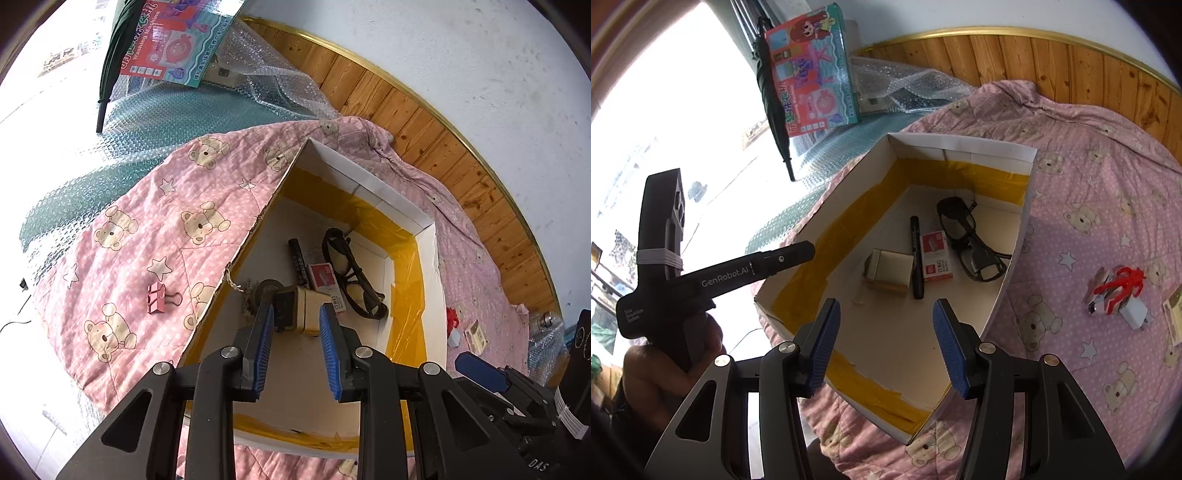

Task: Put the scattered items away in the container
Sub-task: 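Open both tools to drop the power bank and tape into the box, then move both open tools away from the box toward the red figure and charger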

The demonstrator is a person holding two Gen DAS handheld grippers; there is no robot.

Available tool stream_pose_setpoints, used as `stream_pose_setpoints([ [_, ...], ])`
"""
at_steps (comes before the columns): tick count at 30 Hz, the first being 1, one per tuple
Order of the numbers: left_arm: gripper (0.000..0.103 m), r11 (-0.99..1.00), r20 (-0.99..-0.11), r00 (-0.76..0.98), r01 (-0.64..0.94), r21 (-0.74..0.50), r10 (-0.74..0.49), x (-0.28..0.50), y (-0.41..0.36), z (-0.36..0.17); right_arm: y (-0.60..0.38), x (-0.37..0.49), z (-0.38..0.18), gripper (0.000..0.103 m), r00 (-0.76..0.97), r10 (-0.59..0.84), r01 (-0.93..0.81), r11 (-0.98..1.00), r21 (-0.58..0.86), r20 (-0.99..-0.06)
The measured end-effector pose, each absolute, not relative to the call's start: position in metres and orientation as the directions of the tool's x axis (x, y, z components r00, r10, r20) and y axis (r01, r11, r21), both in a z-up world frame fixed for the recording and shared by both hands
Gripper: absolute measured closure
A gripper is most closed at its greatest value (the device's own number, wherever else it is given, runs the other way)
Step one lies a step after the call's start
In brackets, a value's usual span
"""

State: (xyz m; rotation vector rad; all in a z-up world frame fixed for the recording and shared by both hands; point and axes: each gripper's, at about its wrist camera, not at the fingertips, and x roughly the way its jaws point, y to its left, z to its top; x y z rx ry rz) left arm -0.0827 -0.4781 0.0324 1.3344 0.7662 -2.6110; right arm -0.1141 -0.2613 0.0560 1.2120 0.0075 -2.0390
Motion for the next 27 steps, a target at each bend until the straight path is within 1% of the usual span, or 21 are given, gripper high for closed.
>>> stream_pose_setpoints([
  [6, 0.076, -0.876, -0.782, -0.604, 0.284, -0.39, 0.152, -0.08, -0.461, 0.036, -0.26, -0.102, 0.058, 0.047, -0.265, -0.601, 0.611, -0.71, 0.351, -0.754],
  [27, 0.076, -0.914, -0.77, -0.62, 0.206, -0.349, 0.154, -0.065, -0.412, 0.067, -0.225, -0.076, 0.075, 0.047, -0.289, -0.646, 0.602, -0.696, 0.39, -0.707],
])
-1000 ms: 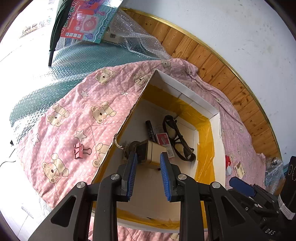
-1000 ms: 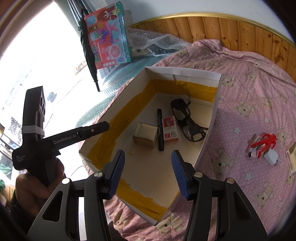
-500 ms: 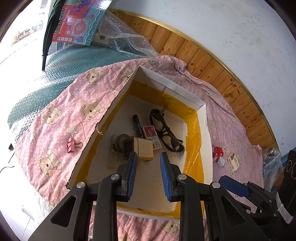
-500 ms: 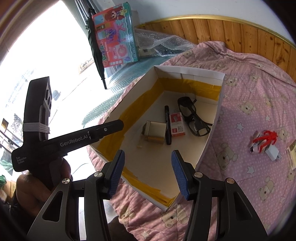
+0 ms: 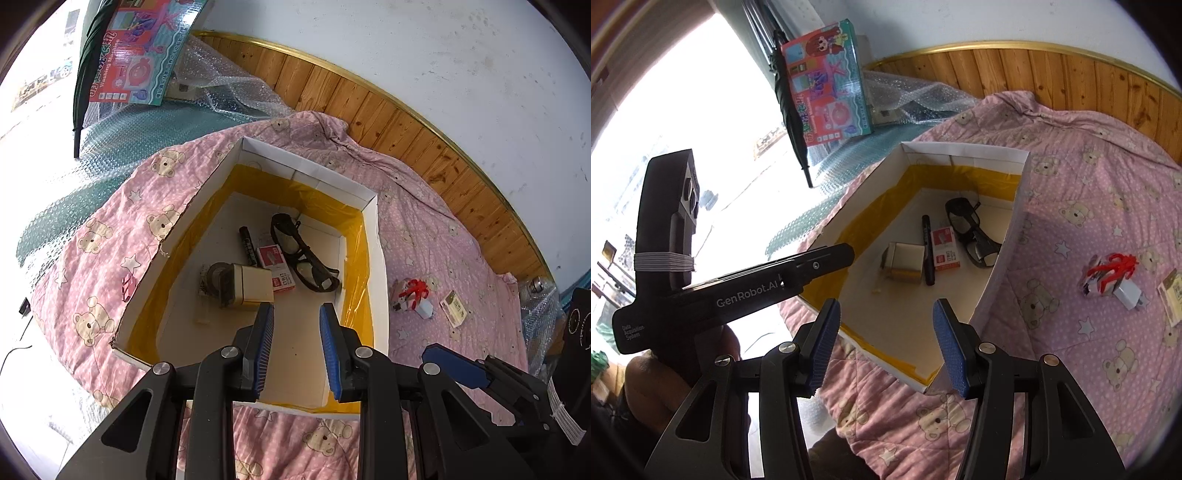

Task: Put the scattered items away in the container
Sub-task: 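Move both open tools away from the box toward the red figure and charger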

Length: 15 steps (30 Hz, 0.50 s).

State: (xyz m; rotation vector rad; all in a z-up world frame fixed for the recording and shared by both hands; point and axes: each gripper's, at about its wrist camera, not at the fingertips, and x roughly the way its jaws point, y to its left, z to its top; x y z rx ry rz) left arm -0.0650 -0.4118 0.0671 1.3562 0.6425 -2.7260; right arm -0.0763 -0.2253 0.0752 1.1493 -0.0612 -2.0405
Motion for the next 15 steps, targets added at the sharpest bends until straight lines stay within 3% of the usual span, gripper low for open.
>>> stream_pose_setpoints([
  [15, 0.076, -0.939, -0.776, -0.61, 0.146, -0.31, 0.162, -0.06, -0.362, 0.078, -0.179, -0.069, 0.074, 0.047, -0.305, -0.678, 0.554, -0.697, 0.455, -0.669],
])
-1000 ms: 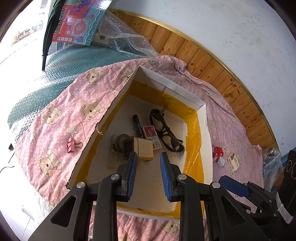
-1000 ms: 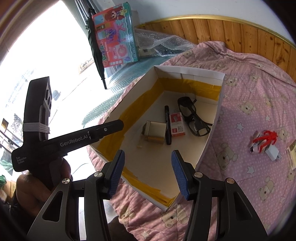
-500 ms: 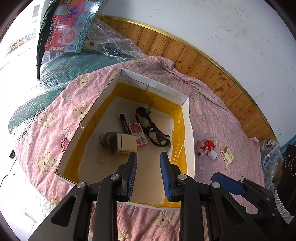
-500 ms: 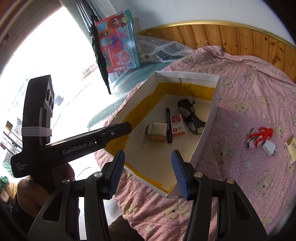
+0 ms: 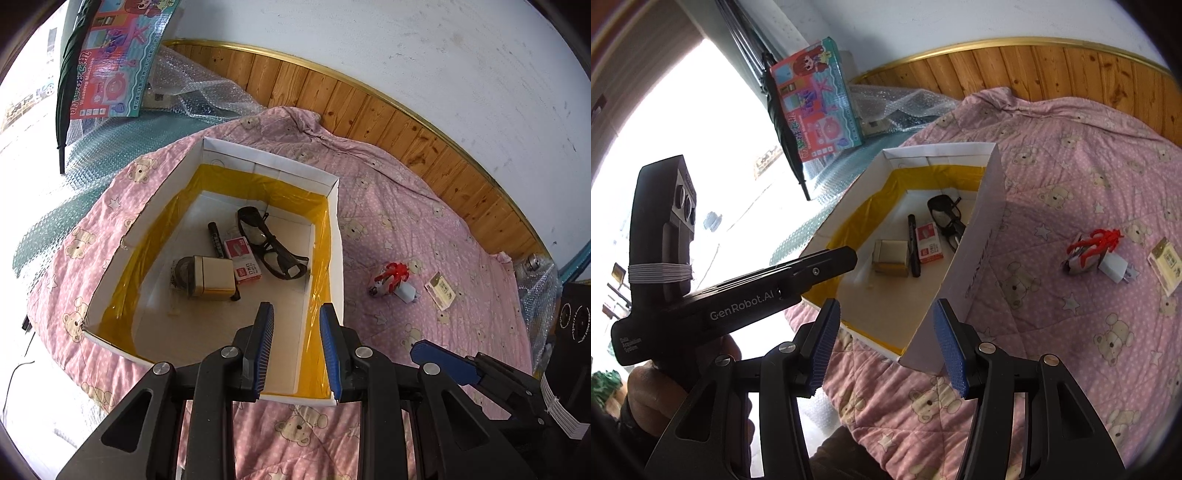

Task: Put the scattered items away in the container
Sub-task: 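Move both open tools away from the box toward the red figure and charger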

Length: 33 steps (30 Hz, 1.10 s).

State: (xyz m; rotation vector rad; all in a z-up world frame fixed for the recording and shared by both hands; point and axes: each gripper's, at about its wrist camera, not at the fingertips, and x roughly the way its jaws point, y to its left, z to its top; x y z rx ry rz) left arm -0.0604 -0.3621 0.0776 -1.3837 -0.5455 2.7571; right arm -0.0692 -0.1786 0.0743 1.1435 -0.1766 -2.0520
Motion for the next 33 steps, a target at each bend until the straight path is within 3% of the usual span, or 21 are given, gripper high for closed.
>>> stream_pose_setpoints([
  [33, 0.075, -0.975, -0.834, -0.511, -0.043, -0.22, 0.211, -0.08, -0.215, 0.065, -0.052, -0.069, 0.033, 0.047, -0.354, -0.692, 0.371, -0.721, 0.585, -0.629],
])
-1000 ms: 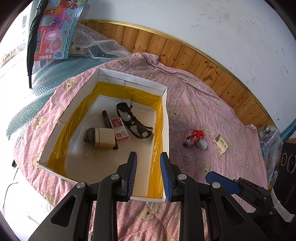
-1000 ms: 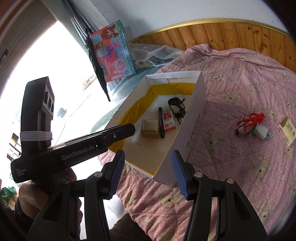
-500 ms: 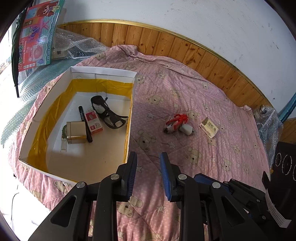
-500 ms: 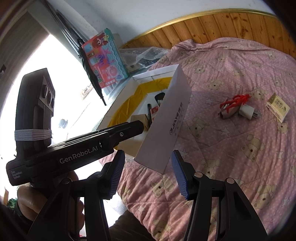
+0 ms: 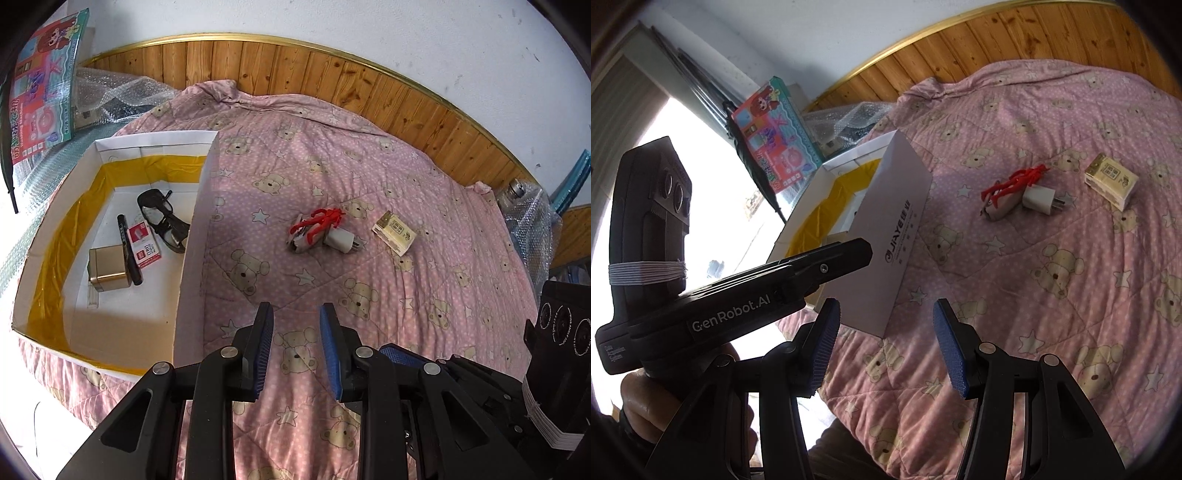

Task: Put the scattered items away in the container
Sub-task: 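Move both open tools away from the box toward the red figure and charger, then grasp the white charger with the right tool while the left tool grasps the red figure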

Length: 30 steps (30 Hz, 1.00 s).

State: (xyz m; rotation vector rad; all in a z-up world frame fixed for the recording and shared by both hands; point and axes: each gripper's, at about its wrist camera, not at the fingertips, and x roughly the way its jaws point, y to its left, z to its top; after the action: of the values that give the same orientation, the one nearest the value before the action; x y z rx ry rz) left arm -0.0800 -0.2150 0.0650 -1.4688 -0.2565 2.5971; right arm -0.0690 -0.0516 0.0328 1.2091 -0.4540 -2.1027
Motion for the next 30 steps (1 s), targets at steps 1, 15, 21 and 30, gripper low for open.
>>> stream_pose_setpoints([
  [1, 0.075, -0.974, -0.835, -0.507, -0.048, -0.219, 0.213, -0.082, -0.212, 0.064, -0.049, -0.071, 0.031, 0.047, -0.355, -0.691, 0.365, -0.723, 0.587, -0.63],
  [15, 0.071, -0.968, -0.865, -0.436, -0.087, -0.235, 0.249, -0.14, -0.183, 0.03, -0.021, -0.118, -0.009, 0.046, -0.337, -0.66, 0.261, -0.75, 0.607, -0.671],
  [21, 0.071, -0.963, -0.875, -0.401, -0.098, -0.253, 0.271, -0.17, -0.175, 0.012, -0.012, -0.145, -0.026, 0.047, -0.327, -0.64, 0.225, -0.768, 0.6, -0.695],
  [30, 0.062, -0.96, -0.889, -0.362, -0.123, -0.251, 0.279, -0.218, -0.165, -0.019, 0.001, -0.192, -0.049, 0.047, -0.323, -0.593, 0.192, -0.804, 0.563, -0.737],
])
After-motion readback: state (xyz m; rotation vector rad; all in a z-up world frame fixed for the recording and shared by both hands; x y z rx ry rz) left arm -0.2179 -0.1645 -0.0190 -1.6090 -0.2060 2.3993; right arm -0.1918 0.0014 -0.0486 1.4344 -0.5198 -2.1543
